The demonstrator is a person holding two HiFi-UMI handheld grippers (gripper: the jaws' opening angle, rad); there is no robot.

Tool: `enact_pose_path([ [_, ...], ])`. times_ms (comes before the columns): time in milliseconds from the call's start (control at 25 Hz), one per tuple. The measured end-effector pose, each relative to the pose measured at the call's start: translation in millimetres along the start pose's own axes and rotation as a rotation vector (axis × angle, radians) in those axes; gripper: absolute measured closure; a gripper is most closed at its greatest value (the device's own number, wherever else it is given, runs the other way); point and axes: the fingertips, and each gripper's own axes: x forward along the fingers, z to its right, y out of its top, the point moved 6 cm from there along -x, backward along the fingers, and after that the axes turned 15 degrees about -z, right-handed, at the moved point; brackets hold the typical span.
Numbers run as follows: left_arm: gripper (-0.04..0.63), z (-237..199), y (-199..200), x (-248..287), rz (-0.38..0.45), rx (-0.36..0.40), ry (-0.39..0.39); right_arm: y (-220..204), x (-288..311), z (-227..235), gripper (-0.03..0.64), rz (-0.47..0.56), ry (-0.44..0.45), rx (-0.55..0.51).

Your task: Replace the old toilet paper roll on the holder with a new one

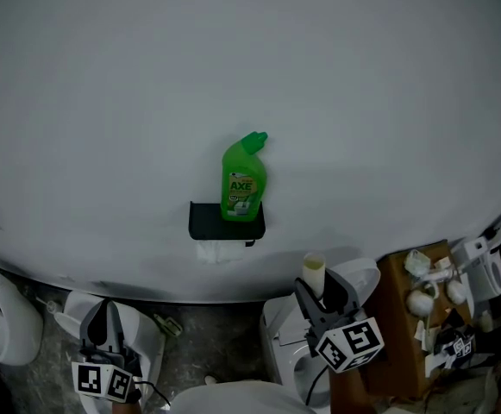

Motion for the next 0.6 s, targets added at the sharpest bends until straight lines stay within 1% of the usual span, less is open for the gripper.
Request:
enact_pose_path([
  [160,0.591,4,2,4,-0.001,0.011,-0.016,-2,0,-3,0.413,-0.006,0.000,-0.006],
  [280,0.591,0,3,4,0.004,0.022,-0.005,-2,1,-4,0.413,-0.006,0.001,-0.014],
  [360,0.591,-4,1,1,0.003,0.018,0.002,-1,1,-5,0.413,-0.009,0.002,-0.017],
  [600,0.591,2,-7,-2,-0.001,0.001,-0.014,1,1,-12,0.414,-0.013,0.006,-0.034],
])
